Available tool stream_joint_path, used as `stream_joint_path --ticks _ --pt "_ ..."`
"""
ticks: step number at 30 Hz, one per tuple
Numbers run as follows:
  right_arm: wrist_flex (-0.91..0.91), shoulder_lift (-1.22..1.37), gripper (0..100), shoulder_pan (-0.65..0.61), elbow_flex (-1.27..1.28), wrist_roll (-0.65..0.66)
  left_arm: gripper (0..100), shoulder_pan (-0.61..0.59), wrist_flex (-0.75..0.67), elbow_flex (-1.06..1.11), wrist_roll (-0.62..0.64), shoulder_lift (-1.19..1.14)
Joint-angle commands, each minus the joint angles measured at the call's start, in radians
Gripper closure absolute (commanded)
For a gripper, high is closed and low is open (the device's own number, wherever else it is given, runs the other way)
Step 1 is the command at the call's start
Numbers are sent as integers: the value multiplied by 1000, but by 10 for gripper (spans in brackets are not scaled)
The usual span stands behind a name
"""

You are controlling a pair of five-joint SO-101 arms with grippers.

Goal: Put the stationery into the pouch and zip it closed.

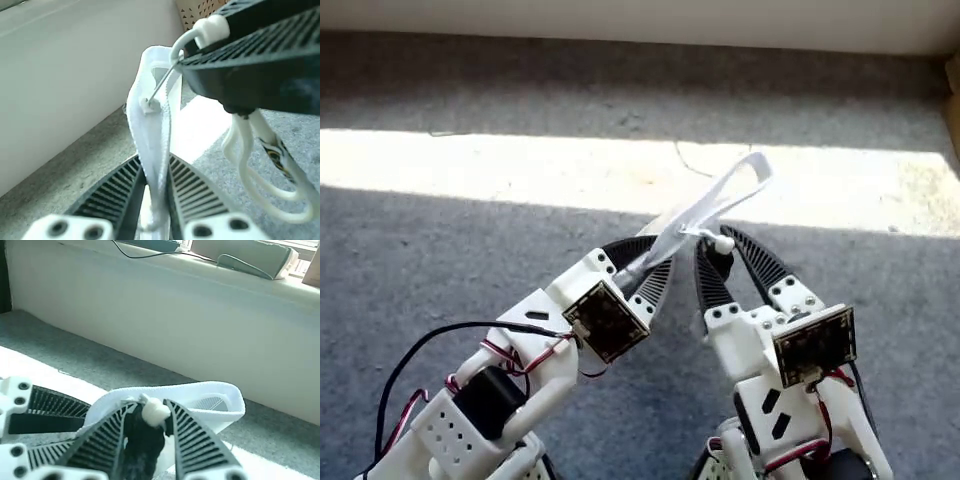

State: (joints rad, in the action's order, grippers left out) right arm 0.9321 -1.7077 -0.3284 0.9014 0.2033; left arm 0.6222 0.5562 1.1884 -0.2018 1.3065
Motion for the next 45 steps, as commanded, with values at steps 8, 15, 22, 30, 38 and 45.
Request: stream_joint_path --ticks 8,15,22,30,38,45 --pt "-136 -2 993 157 10 -14 996 -50 37 8 -11 -2" --pt "-257 -2 993 255 97 -8 996 -50 37 10 -11 -2" --pt "-254 -2 993 260 119 -5 996 -50 37 10 -11 -2" --pt "-65 -10 993 240 68 -3 994 -48 31 7 -11 -2" --pt "137 -5 993 -10 -18 100 876 -48 31 10 2 -2" --pt "156 -5 993 -36 -15 100 872 -44 31 8 26 -2"
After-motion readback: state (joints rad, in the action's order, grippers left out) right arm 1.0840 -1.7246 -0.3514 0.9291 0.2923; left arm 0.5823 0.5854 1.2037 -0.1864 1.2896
